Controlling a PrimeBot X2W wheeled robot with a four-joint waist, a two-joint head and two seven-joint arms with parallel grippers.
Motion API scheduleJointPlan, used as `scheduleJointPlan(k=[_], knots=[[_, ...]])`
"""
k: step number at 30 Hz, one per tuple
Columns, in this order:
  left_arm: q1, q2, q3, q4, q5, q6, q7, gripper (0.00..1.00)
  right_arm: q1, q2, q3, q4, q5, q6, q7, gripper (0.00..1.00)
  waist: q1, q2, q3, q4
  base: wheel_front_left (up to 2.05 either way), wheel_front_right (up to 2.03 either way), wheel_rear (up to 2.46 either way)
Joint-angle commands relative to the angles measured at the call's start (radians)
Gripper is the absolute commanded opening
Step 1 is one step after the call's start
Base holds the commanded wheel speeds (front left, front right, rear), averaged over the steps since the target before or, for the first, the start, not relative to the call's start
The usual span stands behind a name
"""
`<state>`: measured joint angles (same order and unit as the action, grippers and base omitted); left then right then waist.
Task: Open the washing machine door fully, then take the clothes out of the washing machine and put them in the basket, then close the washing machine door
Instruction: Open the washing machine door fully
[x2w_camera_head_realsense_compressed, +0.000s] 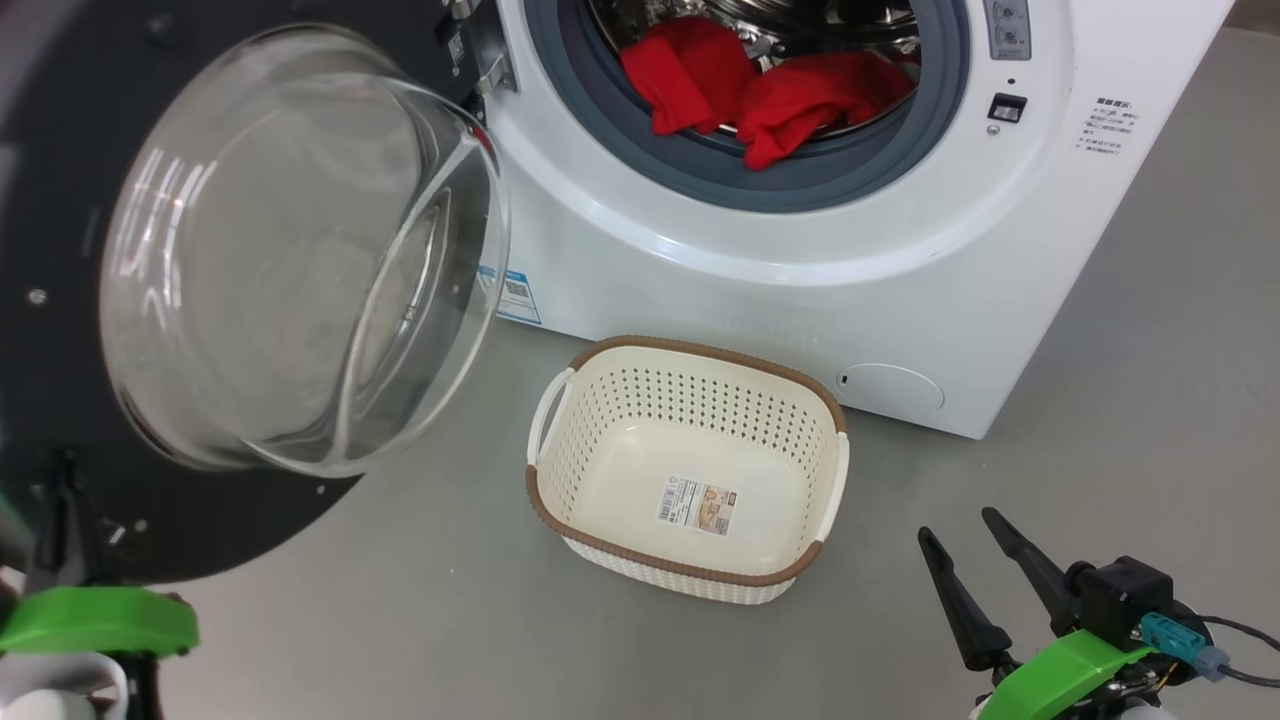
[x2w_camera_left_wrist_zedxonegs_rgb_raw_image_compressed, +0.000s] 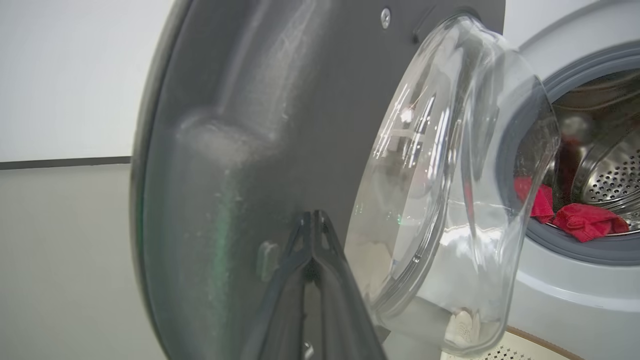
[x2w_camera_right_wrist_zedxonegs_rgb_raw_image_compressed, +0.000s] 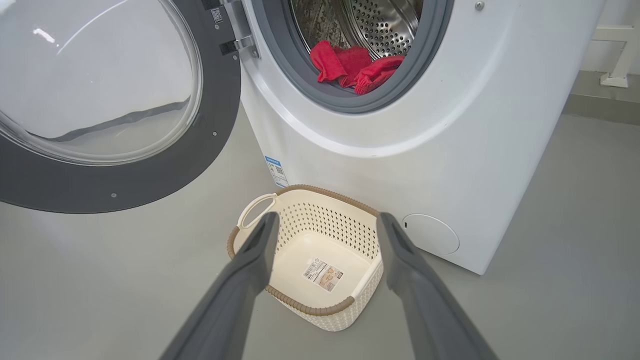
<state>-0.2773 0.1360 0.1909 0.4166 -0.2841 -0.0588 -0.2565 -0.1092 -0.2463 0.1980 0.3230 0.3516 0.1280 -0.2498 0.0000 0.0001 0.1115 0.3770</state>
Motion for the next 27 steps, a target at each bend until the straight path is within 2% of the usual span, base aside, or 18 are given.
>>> scheduleJointPlan(k=[1, 18, 27], knots=[[-0.053, 0.063, 0.060, -0.005, 0.009, -0.002, -0.005, 0.00, -0.036, -0.012, 0.021, -0.022, -0.011, 0.003, -0.012, 1.00, 0.0000, -0.0001, 0.005, -0.001, 0.00, 0.00, 0.00], [-0.205, 0.124, 0.182, 0.196, 0.086, -0.034, -0.005, 0.00, -0.060, -0.028, 0.019, -0.021, -0.017, 0.003, -0.012, 1.00, 0.0000, -0.0001, 0.045, -0.016, 0.00, 0.00, 0.00], [-0.222, 0.129, 0.214, 0.241, 0.113, -0.047, -0.005, 0.00, -0.057, -0.030, 0.018, -0.017, -0.012, 0.003, -0.012, 1.00, 0.0000, -0.0001, 0.025, -0.023, 0.00, 0.00, 0.00]])
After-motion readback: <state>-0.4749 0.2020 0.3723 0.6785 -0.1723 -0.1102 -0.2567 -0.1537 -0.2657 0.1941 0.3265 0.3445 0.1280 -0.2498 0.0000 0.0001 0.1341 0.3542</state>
